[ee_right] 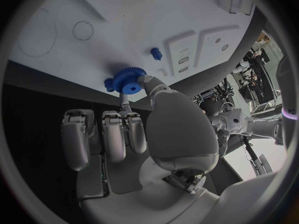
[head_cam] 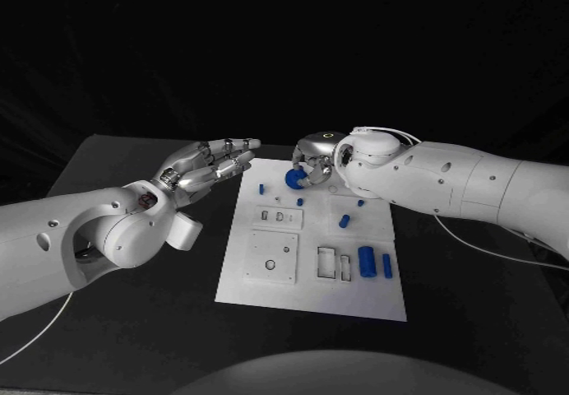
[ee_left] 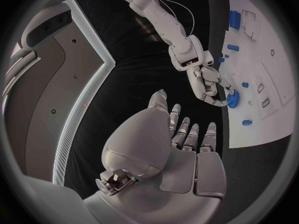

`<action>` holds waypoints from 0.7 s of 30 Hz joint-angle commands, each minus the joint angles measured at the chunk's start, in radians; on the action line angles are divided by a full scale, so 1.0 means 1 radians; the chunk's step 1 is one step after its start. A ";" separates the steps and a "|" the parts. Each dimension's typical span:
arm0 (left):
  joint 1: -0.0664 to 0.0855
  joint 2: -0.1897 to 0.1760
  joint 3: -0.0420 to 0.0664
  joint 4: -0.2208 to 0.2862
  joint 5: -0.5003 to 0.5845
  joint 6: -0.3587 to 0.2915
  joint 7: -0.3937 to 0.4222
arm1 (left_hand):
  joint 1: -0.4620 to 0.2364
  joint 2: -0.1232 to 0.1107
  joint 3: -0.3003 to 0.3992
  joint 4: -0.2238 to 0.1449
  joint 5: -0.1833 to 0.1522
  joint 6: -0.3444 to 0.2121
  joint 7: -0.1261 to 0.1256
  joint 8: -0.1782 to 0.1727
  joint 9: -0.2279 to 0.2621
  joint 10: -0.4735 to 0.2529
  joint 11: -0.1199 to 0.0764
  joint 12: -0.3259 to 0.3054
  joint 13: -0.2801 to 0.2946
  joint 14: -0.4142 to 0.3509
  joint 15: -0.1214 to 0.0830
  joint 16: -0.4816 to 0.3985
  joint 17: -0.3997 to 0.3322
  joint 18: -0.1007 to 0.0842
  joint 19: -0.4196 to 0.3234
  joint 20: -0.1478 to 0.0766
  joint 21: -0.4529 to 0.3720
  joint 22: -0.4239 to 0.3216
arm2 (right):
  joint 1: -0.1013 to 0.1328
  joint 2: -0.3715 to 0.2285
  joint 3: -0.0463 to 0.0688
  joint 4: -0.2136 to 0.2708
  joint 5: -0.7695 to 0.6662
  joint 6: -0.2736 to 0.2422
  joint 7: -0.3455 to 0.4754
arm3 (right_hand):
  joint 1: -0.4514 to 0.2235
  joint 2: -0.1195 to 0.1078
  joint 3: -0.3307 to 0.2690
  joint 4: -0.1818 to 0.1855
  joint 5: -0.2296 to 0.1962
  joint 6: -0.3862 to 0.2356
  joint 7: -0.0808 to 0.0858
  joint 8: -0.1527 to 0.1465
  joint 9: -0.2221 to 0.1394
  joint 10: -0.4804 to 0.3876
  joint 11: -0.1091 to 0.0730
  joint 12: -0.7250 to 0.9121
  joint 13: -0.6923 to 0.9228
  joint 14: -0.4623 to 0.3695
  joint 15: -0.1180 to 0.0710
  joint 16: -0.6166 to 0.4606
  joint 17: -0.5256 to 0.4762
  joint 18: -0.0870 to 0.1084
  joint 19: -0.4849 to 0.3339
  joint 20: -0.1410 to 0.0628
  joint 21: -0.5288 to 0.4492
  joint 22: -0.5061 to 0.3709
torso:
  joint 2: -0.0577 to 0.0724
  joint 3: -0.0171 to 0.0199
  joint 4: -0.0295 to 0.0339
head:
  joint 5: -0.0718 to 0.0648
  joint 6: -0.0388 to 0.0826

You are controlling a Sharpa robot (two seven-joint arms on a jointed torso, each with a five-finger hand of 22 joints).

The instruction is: Assemble the parts on the task board

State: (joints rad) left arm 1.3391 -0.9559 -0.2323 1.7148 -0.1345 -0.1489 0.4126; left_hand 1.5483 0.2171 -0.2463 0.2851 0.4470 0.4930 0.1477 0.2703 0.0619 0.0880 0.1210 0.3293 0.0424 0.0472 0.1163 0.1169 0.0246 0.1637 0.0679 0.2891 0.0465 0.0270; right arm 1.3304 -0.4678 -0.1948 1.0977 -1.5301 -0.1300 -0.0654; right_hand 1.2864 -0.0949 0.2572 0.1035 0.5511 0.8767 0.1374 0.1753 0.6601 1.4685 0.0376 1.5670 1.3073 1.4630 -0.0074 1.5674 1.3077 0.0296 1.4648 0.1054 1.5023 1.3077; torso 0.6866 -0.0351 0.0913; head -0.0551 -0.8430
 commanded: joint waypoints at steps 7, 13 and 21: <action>0.001 0.001 0.001 0.004 -0.005 0.016 0.001 | 0.011 0.003 0.004 0.001 0.007 0.002 0.005 0.007 0.000 0.000 0.009 0.006 0.001 0.002 0.007 0.006 0.002 0.015 0.007 0.002 0.003 -0.001 | -0.002 0.008 0.000 -0.013 -0.004 0.042 0.003 | -0.024 -0.012 0.034 -0.001 -0.020 -0.063 -0.006 -0.111 -0.041 0.102 0.014 0.004 0.264 0.108 0.012 0.003 0.263 -0.004 0.021 0.009 -0.010 0.229 | -0.001 0.0002 0.0002 | -0.001 -0.001; 0.001 0.001 0.001 0.004 -0.005 0.016 0.000 | 0.011 0.003 0.004 0.001 0.007 0.002 0.005 0.007 0.000 0.000 0.009 0.006 0.001 0.002 0.007 0.006 0.002 0.015 0.007 0.002 0.003 -0.001 | -0.003 0.008 0.000 -0.015 -0.003 0.046 0.002 | -0.032 -0.015 0.038 -0.007 -0.071 -0.148 -0.002 -0.115 -0.127 0.102 0.019 0.004 0.264 0.108 0.017 0.003 0.263 -0.003 0.018 0.017 -0.013 0.228 | -0.001 0.0003 0.0000 | 0.000 -0.003; 0.000 0.005 0.001 -0.002 -0.005 0.019 0.001 | 0.011 0.003 0.004 0.001 0.007 0.002 0.005 0.007 0.000 0.000 0.009 0.006 0.001 0.002 0.007 0.006 0.002 0.015 0.007 0.002 0.003 -0.001 | -0.004 0.002 0.000 -0.009 0.004 0.027 0.012 | -0.041 -0.010 0.022 -0.012 -0.140 -0.212 -0.007 -0.113 -0.203 0.102 0.015 0.004 0.264 0.108 0.016 0.003 0.263 -0.002 0.016 0.016 -0.015 0.227 | 0.000 -0.0001 -0.0003 | 0.000 -0.003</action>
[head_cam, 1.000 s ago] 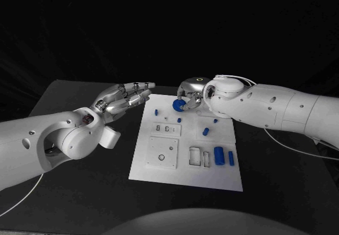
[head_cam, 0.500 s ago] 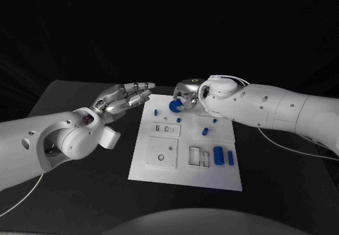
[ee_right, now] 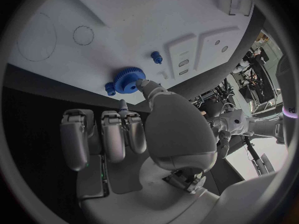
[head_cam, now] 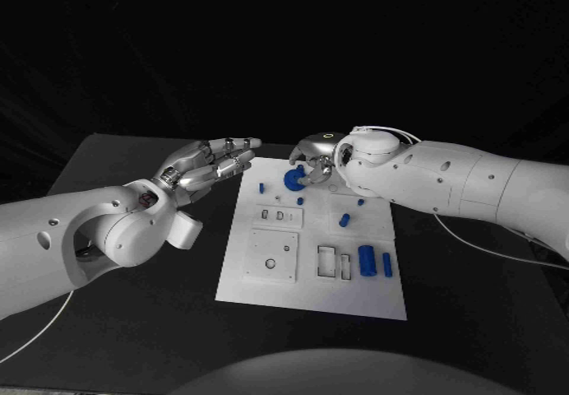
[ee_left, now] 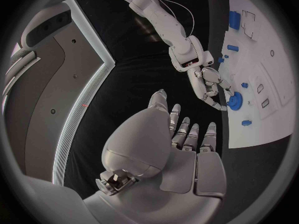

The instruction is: Assemble the parts on the task board

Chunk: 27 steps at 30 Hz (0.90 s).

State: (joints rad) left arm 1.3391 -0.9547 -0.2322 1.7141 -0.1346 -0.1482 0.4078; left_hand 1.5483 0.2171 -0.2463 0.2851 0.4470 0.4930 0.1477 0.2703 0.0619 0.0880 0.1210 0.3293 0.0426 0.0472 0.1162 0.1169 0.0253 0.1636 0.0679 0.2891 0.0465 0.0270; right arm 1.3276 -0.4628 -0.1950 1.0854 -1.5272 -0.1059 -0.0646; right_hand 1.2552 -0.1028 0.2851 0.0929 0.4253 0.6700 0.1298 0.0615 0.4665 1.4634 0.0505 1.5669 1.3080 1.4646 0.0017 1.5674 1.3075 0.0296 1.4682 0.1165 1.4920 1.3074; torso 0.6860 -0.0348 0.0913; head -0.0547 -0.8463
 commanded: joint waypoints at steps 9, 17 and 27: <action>0.000 0.001 0.001 -0.006 -0.005 0.020 0.005 | 0.011 0.002 0.004 0.001 0.007 0.001 0.006 0.007 0.000 0.000 0.010 0.004 0.001 0.002 0.008 0.006 0.001 0.014 0.007 0.002 0.004 -0.001 | -0.001 -0.049 0.000 0.038 0.019 -0.092 0.054 | -0.012 0.010 -0.023 -0.001 -0.077 0.041 -0.014 0.011 -0.045 0.107 -0.007 0.004 0.263 0.106 0.001 0.003 0.263 -0.004 0.019 0.000 0.000 0.230 | 0.000 -0.0003 -0.0006 | 0.004 0.005; 0.000 0.004 0.001 -0.013 -0.005 0.021 0.005 | 0.011 0.002 0.004 0.001 0.007 0.002 0.006 0.007 0.000 0.000 0.010 0.005 0.001 0.002 0.008 0.006 0.001 0.014 0.008 0.002 0.004 -0.001 | -0.004 -0.079 0.000 0.050 0.027 -0.058 0.060 | -0.009 0.015 -0.027 -0.001 -0.078 0.038 -0.029 0.002 -0.063 0.107 -0.019 0.004 0.263 0.106 -0.009 0.003 0.263 -0.001 0.010 -0.008 -0.008 0.226 | 0.001 0.0006 -0.0021 | 0.003 0.007; -0.003 0.008 0.001 -0.017 -0.005 0.025 0.003 | 0.011 0.002 0.004 0.001 0.007 0.002 0.006 0.008 0.000 0.000 0.010 0.006 0.001 0.002 0.008 0.007 0.001 0.014 0.008 0.002 0.004 -0.001 | -0.012 -0.081 0.000 0.051 0.025 -0.028 0.059 | 0.011 0.020 -0.022 -0.015 -0.058 0.024 -0.041 0.001 -0.084 0.107 -0.029 0.004 0.263 0.106 -0.017 0.003 0.263 0.001 0.001 -0.015 -0.018 0.223 | 0.000 -0.0002 0.0004 | -0.003 0.003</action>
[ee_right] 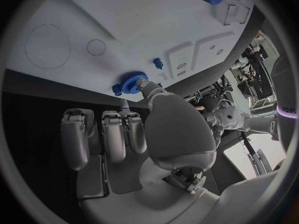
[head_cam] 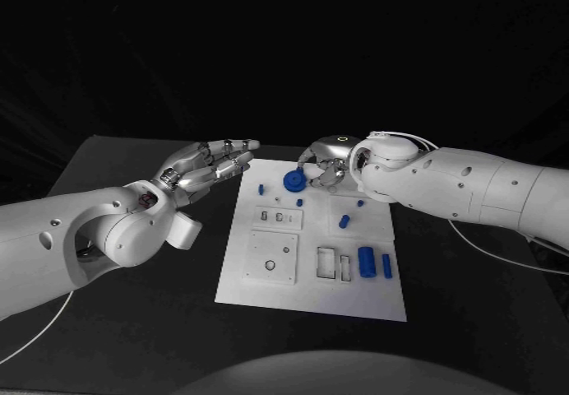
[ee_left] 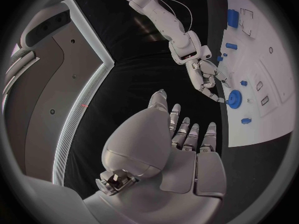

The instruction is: Assemble the parts on the task board

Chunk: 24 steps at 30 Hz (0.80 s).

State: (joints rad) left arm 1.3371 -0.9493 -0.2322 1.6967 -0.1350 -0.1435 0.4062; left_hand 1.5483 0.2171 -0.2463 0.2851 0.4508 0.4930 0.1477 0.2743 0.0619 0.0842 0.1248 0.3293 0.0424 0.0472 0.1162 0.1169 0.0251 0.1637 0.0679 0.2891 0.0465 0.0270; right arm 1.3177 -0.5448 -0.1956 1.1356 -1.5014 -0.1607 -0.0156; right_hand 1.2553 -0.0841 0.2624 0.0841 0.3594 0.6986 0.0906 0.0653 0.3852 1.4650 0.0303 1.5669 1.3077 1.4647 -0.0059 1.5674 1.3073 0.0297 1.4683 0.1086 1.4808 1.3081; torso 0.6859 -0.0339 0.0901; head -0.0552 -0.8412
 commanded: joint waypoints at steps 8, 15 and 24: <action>-0.001 0.004 0.001 0.001 -0.005 0.022 0.003 | 0.012 0.002 0.005 0.000 0.004 0.002 0.007 0.004 0.000 0.004 0.007 0.006 0.001 0.002 0.009 0.007 0.001 0.014 0.008 0.002 0.004 -0.001 | -0.007 0.007 0.000 -0.003 -0.001 0.045 0.006 | 0.017 0.004 0.003 -0.011 0.024 -0.011 -0.012 -0.003 -0.014 0.106 -0.015 0.004 0.263 0.106 -0.014 0.003 0.263 0.003 -0.003 -0.012 -0.011 0.220 | 0.000 -0.0016 0.0031 | -0.002 -0.001; -0.001 0.002 0.001 0.003 -0.005 0.022 0.001 | 0.012 0.002 0.005 0.000 0.004 0.002 0.007 0.004 0.000 0.004 0.007 0.006 0.001 0.002 0.009 0.007 0.001 0.014 0.008 0.002 0.004 -0.001 | -0.009 0.016 0.000 -0.013 -0.001 0.068 0.001 | 0.019 0.007 0.005 -0.014 0.030 -0.023 -0.022 -0.003 -0.030 0.106 -0.022 0.004 0.263 0.106 -0.021 0.003 0.263 0.006 -0.015 -0.018 -0.022 0.216 | 0.000 -0.0018 0.0024 | 0.000 -0.004; -0.001 0.000 0.001 0.006 -0.005 0.021 0.000 | 0.012 0.002 0.005 0.000 0.004 0.002 0.007 0.004 0.000 0.004 0.007 0.006 0.001 0.002 0.009 0.007 0.001 0.014 0.008 0.002 0.004 -0.001 | -0.010 0.020 0.000 -0.018 -0.001 0.082 -0.005 | 0.015 0.012 0.008 -0.013 0.035 0.059 -0.018 0.020 -0.044 0.106 -0.027 0.004 0.263 0.106 -0.029 0.003 0.263 0.006 -0.016 -0.027 -0.025 0.215 | 0.000 -0.0013 0.0015 | 0.002 -0.006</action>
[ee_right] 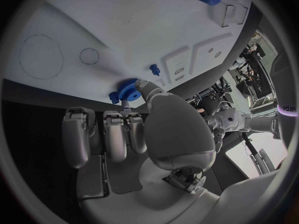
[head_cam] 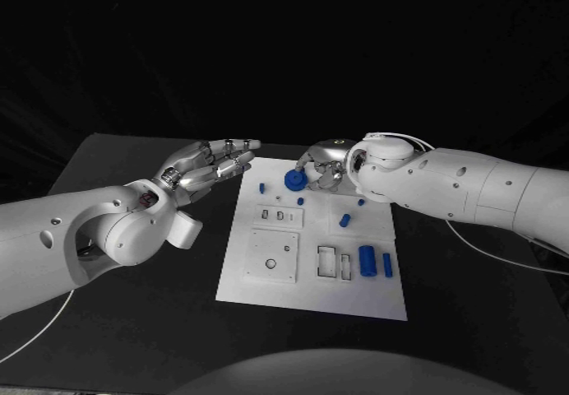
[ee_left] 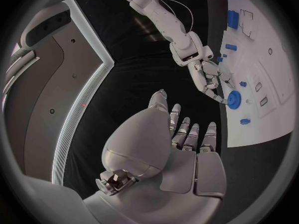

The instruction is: Assemble the parts on the task board

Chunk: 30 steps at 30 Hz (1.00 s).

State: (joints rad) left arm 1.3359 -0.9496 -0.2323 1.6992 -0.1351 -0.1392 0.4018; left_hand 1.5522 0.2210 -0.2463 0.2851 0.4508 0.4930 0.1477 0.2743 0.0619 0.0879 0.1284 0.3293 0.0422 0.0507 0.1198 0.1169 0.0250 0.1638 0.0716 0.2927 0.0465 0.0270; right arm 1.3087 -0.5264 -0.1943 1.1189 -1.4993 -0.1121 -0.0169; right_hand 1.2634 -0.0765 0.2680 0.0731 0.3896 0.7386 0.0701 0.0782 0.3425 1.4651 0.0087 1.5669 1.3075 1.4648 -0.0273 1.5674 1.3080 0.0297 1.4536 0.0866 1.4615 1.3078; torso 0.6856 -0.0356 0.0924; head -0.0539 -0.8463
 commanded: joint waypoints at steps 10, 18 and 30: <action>0.000 0.000 0.001 0.003 -0.005 0.016 0.004 | 0.010 -0.002 0.005 -0.001 0.005 0.003 0.007 0.005 0.000 0.000 0.004 0.007 0.001 -0.002 0.006 0.007 0.001 0.014 0.005 -0.001 0.005 -0.001 | -0.003 -0.003 -0.001 -0.003 -0.003 0.010 -0.001 | 0.006 0.006 -0.005 -0.009 -0.006 0.154 0.011 0.069 0.042 0.106 0.002 0.004 0.263 0.106 0.000 0.003 0.263 0.006 -0.001 0.000 -0.007 0.216 | 0.000 0.0011 -0.0023 | 0.003 0.000; 0.000 0.001 0.001 0.000 -0.005 0.017 0.003 | 0.010 -0.002 0.005 -0.001 0.005 0.003 0.007 0.005 0.000 0.000 0.004 0.007 0.001 -0.002 0.006 0.007 0.001 0.014 0.005 -0.001 0.005 -0.001 | -0.004 -0.011 -0.001 -0.001 -0.002 -0.014 0.002 | 0.011 0.036 -0.060 -0.027 -0.034 0.130 -0.004 0.205 0.283 0.106 -0.007 0.004 0.263 0.106 -0.011 0.003 0.263 0.005 0.002 -0.006 -0.006 0.217 | 0.001 0.0012 -0.0020 | 0.000 0.003; 0.000 0.000 0.001 -0.003 -0.005 0.017 0.001 | 0.010 -0.002 0.005 -0.001 0.005 0.003 0.007 0.005 0.000 0.000 0.004 0.007 0.001 -0.002 0.006 0.007 0.001 0.014 0.005 -0.001 0.005 -0.001 | 0.023 -0.118 -0.001 0.061 0.017 -0.158 0.015 | -0.022 0.038 -0.086 0.029 -0.113 0.029 -0.001 0.231 0.464 0.106 -0.010 0.004 0.263 0.106 -0.014 0.003 0.263 0.002 0.016 -0.012 0.006 0.221 | 0.000 0.0003 -0.0029 | 0.001 0.007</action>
State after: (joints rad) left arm 1.3356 -0.9511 -0.2323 1.6953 -0.1354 -0.1383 0.3988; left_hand 1.5522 0.2210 -0.2463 0.2851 0.4508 0.4968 0.1515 0.2743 0.0619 0.0879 0.1283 0.3333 0.0421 0.0507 0.1197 0.1217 0.0249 0.1638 0.0715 0.2927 0.0464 0.0270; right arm 1.3264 -0.6377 -0.1962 1.1719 -1.4948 -0.1952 -0.0146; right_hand 1.2511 -0.0415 0.1811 0.0952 0.2807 0.7732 0.0688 0.3221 0.8152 1.4649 0.0017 1.5669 1.3073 1.4649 -0.0382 1.5673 1.3077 0.0297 1.4630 0.0747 1.4657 1.3074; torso 0.6859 -0.0347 0.0902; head -0.0530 -0.8386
